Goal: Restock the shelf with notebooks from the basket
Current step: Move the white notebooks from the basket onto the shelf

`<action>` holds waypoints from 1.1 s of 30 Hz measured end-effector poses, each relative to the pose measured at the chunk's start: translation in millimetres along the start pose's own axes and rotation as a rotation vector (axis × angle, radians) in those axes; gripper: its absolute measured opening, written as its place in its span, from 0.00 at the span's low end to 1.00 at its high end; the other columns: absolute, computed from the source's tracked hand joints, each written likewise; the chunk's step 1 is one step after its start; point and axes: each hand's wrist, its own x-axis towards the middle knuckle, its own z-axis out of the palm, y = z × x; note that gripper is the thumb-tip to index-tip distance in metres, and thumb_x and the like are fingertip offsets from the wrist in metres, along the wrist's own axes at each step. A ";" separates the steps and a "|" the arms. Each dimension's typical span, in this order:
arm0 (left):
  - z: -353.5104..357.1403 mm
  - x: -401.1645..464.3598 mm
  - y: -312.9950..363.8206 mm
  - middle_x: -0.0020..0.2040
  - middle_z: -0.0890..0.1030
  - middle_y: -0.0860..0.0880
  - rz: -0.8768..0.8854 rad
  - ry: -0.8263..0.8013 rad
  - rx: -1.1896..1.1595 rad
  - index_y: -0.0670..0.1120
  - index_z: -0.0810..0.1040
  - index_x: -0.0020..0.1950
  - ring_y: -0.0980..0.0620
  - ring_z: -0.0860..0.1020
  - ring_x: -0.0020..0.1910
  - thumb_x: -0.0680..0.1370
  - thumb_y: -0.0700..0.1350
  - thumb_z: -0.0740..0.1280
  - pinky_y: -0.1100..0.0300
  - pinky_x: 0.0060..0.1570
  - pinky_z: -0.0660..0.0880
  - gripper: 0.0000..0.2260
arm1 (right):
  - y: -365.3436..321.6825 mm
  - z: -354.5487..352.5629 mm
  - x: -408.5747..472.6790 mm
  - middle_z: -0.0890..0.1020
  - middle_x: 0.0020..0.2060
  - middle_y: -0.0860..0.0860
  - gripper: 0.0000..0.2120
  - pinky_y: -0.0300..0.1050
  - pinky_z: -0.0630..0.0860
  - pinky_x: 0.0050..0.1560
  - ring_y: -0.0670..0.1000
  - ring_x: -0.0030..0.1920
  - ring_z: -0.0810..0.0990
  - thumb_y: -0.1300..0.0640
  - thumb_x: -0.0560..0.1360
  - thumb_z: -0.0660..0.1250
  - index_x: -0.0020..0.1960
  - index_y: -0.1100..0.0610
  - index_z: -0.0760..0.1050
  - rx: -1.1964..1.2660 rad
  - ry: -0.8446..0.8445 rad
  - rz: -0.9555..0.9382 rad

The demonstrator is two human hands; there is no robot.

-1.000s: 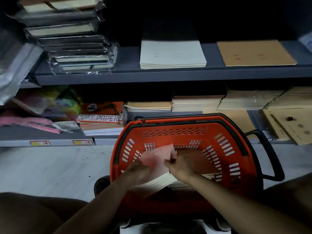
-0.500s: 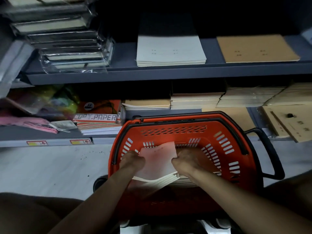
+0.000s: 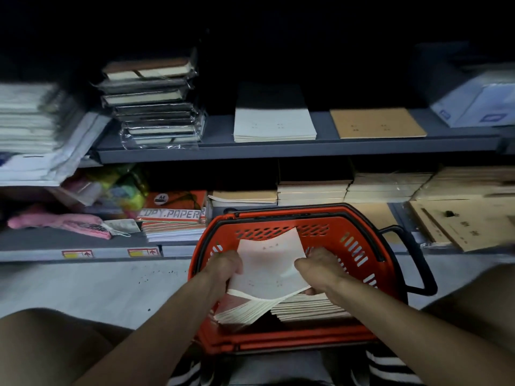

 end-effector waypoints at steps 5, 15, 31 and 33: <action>-3.4 -50.8 1.6 0.42 0.80 0.36 0.182 -0.011 -0.181 0.40 0.79 0.30 0.36 0.80 0.45 0.51 0.35 0.66 0.46 0.49 0.79 0.10 | -4.9 -20.7 -35.2 0.84 0.34 0.55 0.11 0.47 0.80 0.27 0.58 0.31 0.84 0.58 0.76 0.65 0.38 0.62 0.80 0.020 0.085 -0.126; -16.9 -136.6 39.1 0.55 0.84 0.39 0.511 -0.016 -0.156 0.43 0.75 0.59 0.36 0.83 0.55 0.65 0.32 0.68 0.34 0.57 0.80 0.22 | -12.0 -47.2 -87.0 0.76 0.34 0.51 0.09 0.48 0.67 0.34 0.51 0.33 0.73 0.57 0.79 0.62 0.41 0.58 0.71 0.142 0.348 -0.429; -22.2 -128.8 143.9 0.54 0.81 0.46 0.888 0.140 -0.041 0.47 0.72 0.70 0.52 0.83 0.50 0.76 0.30 0.70 0.60 0.44 0.80 0.25 | -95.9 -100.9 -35.9 0.82 0.38 0.45 0.03 0.45 0.72 0.38 0.47 0.37 0.78 0.60 0.77 0.68 0.48 0.54 0.80 0.228 0.501 -0.672; -23.7 -119.6 162.3 0.53 0.80 0.47 0.961 0.199 -0.007 0.50 0.70 0.71 0.53 0.82 0.49 0.76 0.32 0.71 0.62 0.41 0.79 0.26 | -113.9 -105.8 -19.4 0.84 0.39 0.44 0.06 0.43 0.73 0.38 0.45 0.37 0.80 0.61 0.76 0.67 0.49 0.52 0.81 0.212 0.516 -0.687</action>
